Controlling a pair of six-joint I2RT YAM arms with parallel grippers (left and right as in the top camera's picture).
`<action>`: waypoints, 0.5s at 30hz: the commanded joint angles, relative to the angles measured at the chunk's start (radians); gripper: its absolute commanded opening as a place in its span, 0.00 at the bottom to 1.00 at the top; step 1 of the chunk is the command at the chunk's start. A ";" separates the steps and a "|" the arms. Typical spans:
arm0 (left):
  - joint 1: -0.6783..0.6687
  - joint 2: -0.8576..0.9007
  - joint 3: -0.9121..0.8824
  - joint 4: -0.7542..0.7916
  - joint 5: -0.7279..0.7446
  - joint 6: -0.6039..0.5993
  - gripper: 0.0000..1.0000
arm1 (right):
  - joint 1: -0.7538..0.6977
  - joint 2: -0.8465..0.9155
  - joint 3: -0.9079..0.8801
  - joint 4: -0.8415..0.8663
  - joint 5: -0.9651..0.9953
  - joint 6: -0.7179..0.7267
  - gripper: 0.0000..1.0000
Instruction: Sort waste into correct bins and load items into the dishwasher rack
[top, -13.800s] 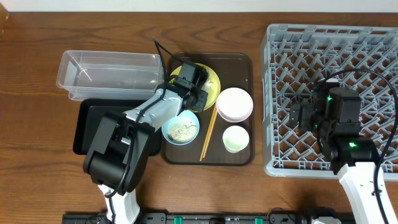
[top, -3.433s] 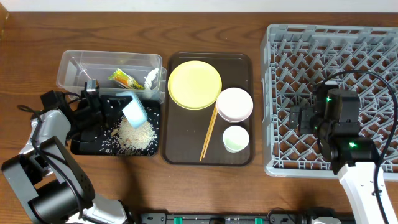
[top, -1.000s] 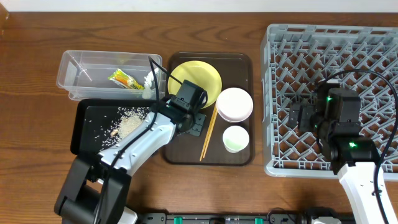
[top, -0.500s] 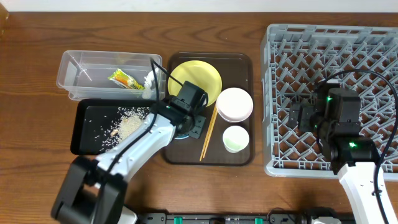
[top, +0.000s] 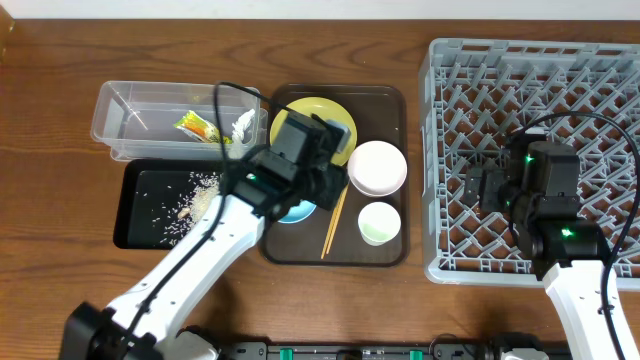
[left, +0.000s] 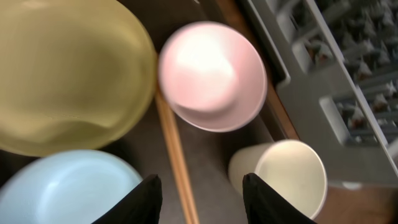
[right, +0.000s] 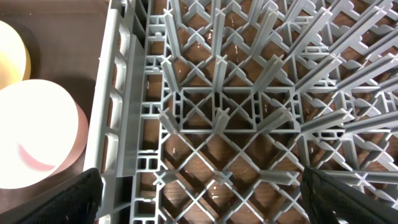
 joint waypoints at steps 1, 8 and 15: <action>-0.037 0.051 -0.016 -0.002 0.045 -0.006 0.45 | -0.008 0.000 0.020 -0.001 -0.004 0.014 0.99; -0.116 0.172 -0.016 -0.002 0.045 -0.006 0.45 | -0.008 0.000 0.020 -0.002 -0.004 0.014 0.99; -0.147 0.239 -0.016 0.011 0.038 -0.028 0.28 | -0.008 0.000 0.019 -0.002 -0.003 0.013 0.99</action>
